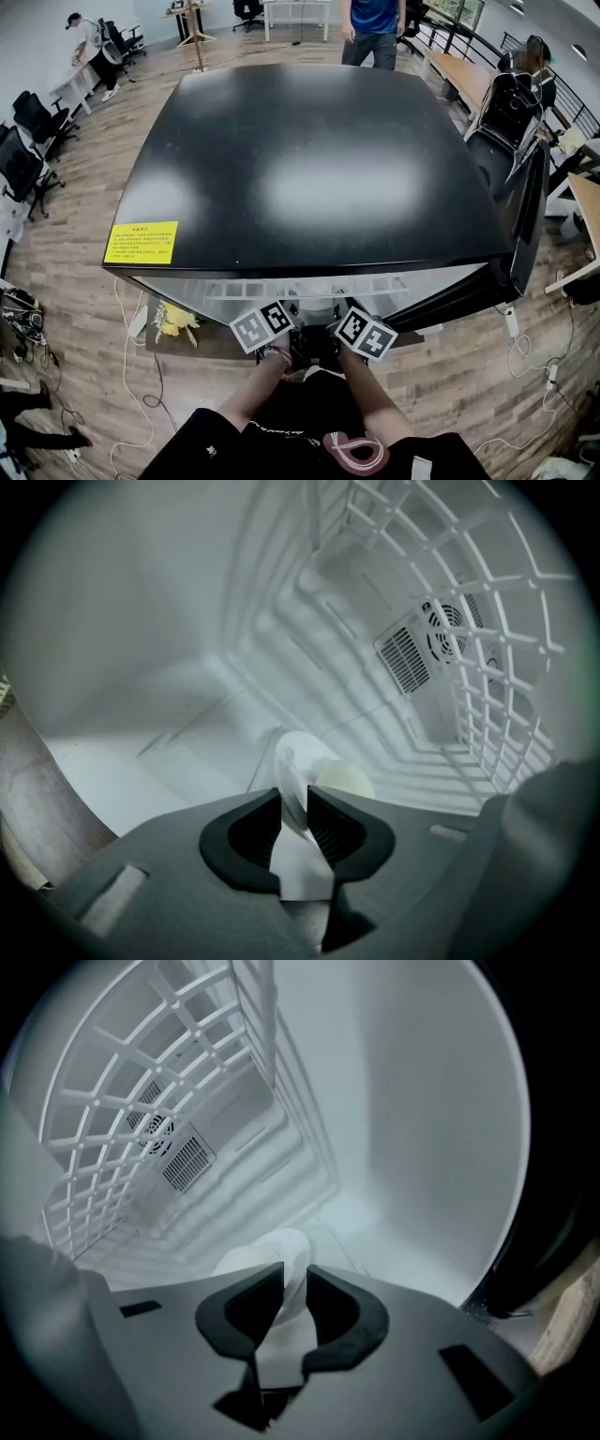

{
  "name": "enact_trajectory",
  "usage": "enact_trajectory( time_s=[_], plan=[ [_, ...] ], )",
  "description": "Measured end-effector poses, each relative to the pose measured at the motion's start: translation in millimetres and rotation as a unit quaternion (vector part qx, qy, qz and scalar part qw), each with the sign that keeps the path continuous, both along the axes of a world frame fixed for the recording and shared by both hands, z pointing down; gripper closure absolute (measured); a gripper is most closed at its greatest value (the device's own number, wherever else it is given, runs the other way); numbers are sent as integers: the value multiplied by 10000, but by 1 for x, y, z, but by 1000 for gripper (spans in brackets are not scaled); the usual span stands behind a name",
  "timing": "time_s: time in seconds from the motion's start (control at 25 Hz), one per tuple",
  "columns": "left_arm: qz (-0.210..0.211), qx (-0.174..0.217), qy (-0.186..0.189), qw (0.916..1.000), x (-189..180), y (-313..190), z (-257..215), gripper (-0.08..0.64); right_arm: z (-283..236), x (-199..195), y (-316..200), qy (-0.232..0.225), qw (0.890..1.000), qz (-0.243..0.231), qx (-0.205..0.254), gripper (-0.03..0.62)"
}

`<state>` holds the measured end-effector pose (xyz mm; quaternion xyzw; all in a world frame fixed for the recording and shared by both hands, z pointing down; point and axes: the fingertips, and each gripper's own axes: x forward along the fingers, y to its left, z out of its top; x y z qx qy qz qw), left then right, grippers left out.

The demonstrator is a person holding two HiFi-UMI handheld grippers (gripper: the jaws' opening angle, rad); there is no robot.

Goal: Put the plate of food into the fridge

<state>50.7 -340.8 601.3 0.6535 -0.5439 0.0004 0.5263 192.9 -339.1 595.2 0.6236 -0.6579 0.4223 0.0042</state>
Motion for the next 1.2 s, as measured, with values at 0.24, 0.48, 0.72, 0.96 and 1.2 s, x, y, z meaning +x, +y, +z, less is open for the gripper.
enact_trajectory(
  time_s=[0.24, 0.48, 0.72, 0.96, 1.2],
  plan=[
    [65, -96, -233, 9997, 0, 0, 0, 472, 2, 0, 0, 250, 9994, -34, -228, 506],
    [140, -172, -519, 9984, 2, 1, 1, 468, 7, 1, 3, 364, 9985, -108, -399, 502],
    [298, -53, -694, 9971, 3, 1, 0, 463, 7, 3, 5, 523, 9978, -87, -388, 492],
    [427, -276, -969, 9940, 5, 2, 4, 450, 7, -2, 4, 935, 9946, -323, -302, 433],
    [618, -51, -1315, 9894, 10, 3, 1, 399, 5, -1, 6, 647, 9975, -217, -208, 422]
  ],
)
